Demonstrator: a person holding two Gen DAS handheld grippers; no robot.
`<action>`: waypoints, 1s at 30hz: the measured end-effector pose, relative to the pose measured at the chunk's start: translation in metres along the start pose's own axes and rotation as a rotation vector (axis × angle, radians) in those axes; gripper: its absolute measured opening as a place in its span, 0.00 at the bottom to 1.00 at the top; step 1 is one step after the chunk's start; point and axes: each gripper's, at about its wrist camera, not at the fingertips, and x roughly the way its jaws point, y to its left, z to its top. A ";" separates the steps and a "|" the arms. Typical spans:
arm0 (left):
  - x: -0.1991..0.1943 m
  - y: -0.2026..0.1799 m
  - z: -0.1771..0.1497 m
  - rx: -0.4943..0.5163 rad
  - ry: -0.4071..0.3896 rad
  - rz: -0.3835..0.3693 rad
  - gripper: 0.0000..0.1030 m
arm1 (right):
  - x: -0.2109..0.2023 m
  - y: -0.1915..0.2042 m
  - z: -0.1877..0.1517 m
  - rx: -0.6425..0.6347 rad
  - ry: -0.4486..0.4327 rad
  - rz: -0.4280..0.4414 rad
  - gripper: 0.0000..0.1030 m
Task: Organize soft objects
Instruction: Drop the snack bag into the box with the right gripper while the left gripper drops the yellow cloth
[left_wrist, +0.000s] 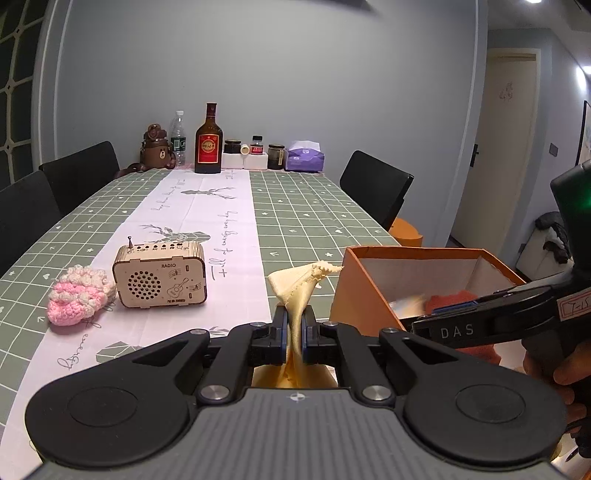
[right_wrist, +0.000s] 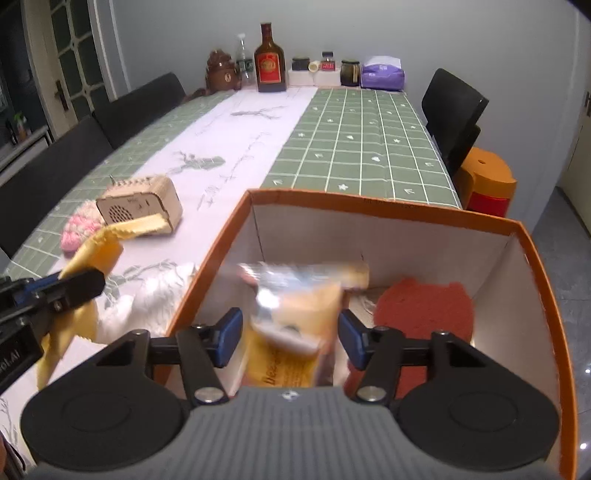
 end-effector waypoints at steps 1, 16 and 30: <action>-0.001 -0.002 0.000 0.004 -0.001 -0.003 0.07 | -0.002 0.001 0.000 -0.011 -0.014 -0.011 0.55; -0.006 -0.042 0.028 0.042 0.044 -0.082 0.07 | -0.087 -0.015 -0.007 -0.142 -0.138 -0.150 0.55; 0.050 -0.143 0.028 0.007 0.237 -0.292 0.07 | -0.117 -0.093 -0.030 -0.092 -0.080 -0.250 0.55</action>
